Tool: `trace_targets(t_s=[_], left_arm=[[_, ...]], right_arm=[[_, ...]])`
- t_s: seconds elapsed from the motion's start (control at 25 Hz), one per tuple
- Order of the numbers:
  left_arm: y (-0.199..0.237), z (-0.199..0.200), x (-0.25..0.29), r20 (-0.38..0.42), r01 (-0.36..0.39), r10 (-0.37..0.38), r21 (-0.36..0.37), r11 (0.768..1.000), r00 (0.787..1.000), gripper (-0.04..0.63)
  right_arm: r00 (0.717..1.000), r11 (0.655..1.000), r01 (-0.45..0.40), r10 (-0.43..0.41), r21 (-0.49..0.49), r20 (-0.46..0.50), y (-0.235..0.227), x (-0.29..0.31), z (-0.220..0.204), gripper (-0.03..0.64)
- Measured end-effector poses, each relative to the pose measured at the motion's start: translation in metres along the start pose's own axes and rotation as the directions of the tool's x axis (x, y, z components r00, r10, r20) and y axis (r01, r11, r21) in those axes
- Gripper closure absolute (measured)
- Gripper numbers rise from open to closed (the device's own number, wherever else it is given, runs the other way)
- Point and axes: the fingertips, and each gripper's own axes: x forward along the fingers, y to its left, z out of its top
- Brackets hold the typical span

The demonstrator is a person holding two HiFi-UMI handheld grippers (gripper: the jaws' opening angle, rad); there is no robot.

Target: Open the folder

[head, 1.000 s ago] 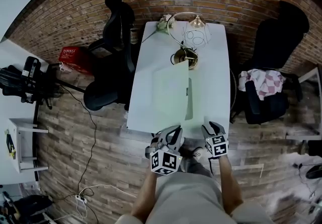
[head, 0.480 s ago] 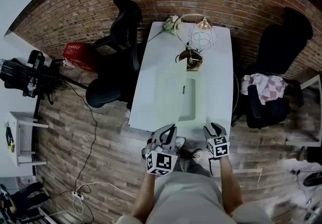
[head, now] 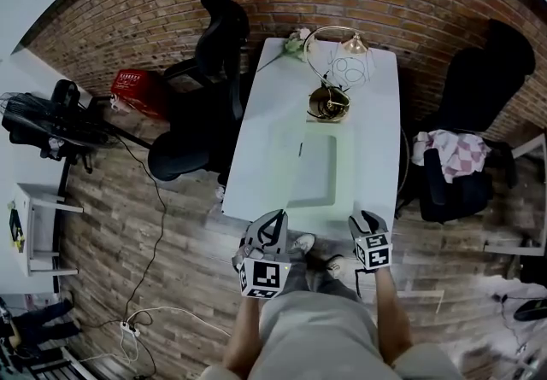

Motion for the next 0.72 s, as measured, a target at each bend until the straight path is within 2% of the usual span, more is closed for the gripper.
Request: trace_targets(t_s=[0.4,0.56,0.72], left_arm=[[0.036,-0.014,-0.013,-0.014,-0.105,0.104,-0.07,0.992,0.994,0.592],[0.046,-0.023,-0.018,-0.031,-0.122,0.12,-0.087,0.989,0.992,0.592],[0.055,-0.021,-0.021,-0.013,-0.135,0.135,-0.088,0.987,0.991,0.592]], right_arm=[[1.0,1.0,0.003,-0.003,-0.011,-0.001,-0.001,0.002,-0.001,0.446],[1.0,1.0,0.003,-0.003,-0.016,-0.001,0.003,0.003,-0.001,0.446],[1.0,1.0,0.005,-0.005,-0.018,0.001,0.004,0.003,-0.001,0.446]])
